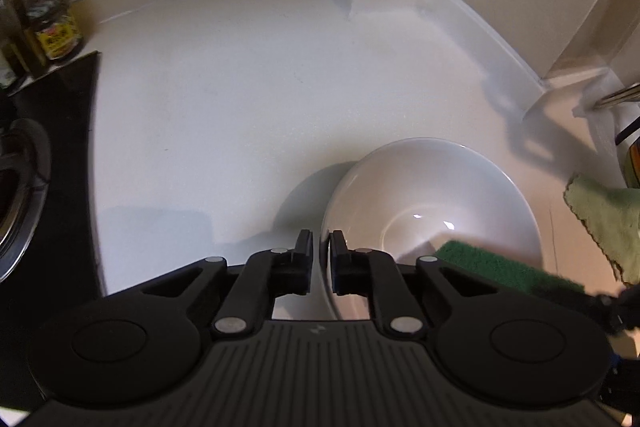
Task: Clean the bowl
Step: 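Hold the bowl rim with the left gripper while the right gripper scrubs inside with the sponge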
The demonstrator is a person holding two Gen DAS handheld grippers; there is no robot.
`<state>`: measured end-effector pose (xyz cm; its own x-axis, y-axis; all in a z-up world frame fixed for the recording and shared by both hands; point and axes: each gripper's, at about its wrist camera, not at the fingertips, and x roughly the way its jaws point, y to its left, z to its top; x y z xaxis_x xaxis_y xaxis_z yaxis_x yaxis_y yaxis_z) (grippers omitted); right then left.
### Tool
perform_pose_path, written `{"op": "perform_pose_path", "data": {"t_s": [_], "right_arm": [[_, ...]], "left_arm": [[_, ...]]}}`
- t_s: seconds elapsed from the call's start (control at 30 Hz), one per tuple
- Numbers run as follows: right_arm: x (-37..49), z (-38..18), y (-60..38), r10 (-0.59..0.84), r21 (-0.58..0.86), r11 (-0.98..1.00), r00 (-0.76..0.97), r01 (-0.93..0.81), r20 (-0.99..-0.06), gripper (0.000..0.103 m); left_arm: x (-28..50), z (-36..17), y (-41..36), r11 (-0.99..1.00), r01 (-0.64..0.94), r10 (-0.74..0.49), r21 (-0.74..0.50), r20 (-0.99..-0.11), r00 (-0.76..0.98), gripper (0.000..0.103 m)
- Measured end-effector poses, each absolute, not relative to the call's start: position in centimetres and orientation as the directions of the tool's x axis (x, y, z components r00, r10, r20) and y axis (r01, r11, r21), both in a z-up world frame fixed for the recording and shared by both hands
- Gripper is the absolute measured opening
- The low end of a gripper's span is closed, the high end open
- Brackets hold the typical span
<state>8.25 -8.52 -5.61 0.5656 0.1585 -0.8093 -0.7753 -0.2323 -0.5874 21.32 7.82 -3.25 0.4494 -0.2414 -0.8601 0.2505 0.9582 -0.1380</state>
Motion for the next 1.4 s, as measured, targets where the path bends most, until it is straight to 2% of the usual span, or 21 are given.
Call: {"op": "perform_pose_path", "data": {"t_s": [0.1,0.17,0.43,0.5,0.57,0.63,0.8,1.0,1.1,1.17,1.4], "right_arm": [[8.1,-5.8,-8.2,0.156,-0.589,-0.222,0.568,-0.777,-0.808,0.026],[8.5,-6.8,-7.7,0.154,-0.589,-0.223,0.568,-0.777,-0.808,0.026],[8.1,-6.3,-7.2,0.182,-0.569,-0.229,0.54,-0.79,-0.822,0.026],[8.4,-6.6,-7.5,0.169,-0.58,-0.231,0.555,-0.781,-0.815,0.026],[8.6,-6.4,-7.6,0.16,-0.582,-0.218,0.559,-0.784,-0.813,0.026],[8.8,-6.6,-7.6,0.152,-0.583,-0.202,0.563,-0.787,-0.812,0.026],[8.9,-6.8,-7.0,0.154,-0.58,-0.175,0.56,-0.796,-0.814,0.025],[8.8,-6.7,-6.5,0.187,-0.555,-0.189,0.525,-0.81,-0.83,0.025],[9.1,-6.8,-6.9,0.178,-0.566,-0.193,0.539,-0.801,-0.823,0.026],[9.4,-7.1,-7.0,0.172,-0.572,-0.18,0.547,-0.8,-0.819,0.025],[9.4,-7.8,-6.3,0.154,-0.573,-0.172,0.553,-0.801,-0.819,0.025]], "left_arm": [[19.2,-3.6,8.4,0.957,0.22,-0.268,-0.188,-0.861,0.433,0.019],[19.4,-3.9,8.1,0.959,0.22,-0.257,-0.177,-0.869,0.422,0.02],[24.0,-4.0,6.3,0.944,0.315,-0.225,-0.097,-0.89,0.398,0.008],[24.9,-4.0,6.1,0.944,0.311,-0.228,-0.107,-0.894,0.385,0.008],[24.5,-3.8,6.3,0.949,0.293,-0.224,-0.113,-0.896,0.383,0.016],[23.3,-3.4,6.6,0.956,0.275,-0.211,-0.104,-0.894,0.395,0.017],[20.4,-4.1,6.9,0.967,0.222,-0.206,-0.127,-0.899,0.386,0.015],[23.3,-4.3,6.6,0.948,0.294,-0.236,-0.123,-0.891,0.388,0.008],[23.8,-4.1,6.8,0.953,0.268,-0.238,-0.14,-0.895,0.378,0.009],[23.9,-3.9,7.1,0.958,0.242,-0.238,-0.155,-0.899,0.368,0.014],[20.9,-3.7,7.1,0.962,0.206,-0.246,-0.182,-0.904,0.35,0.014]]}}
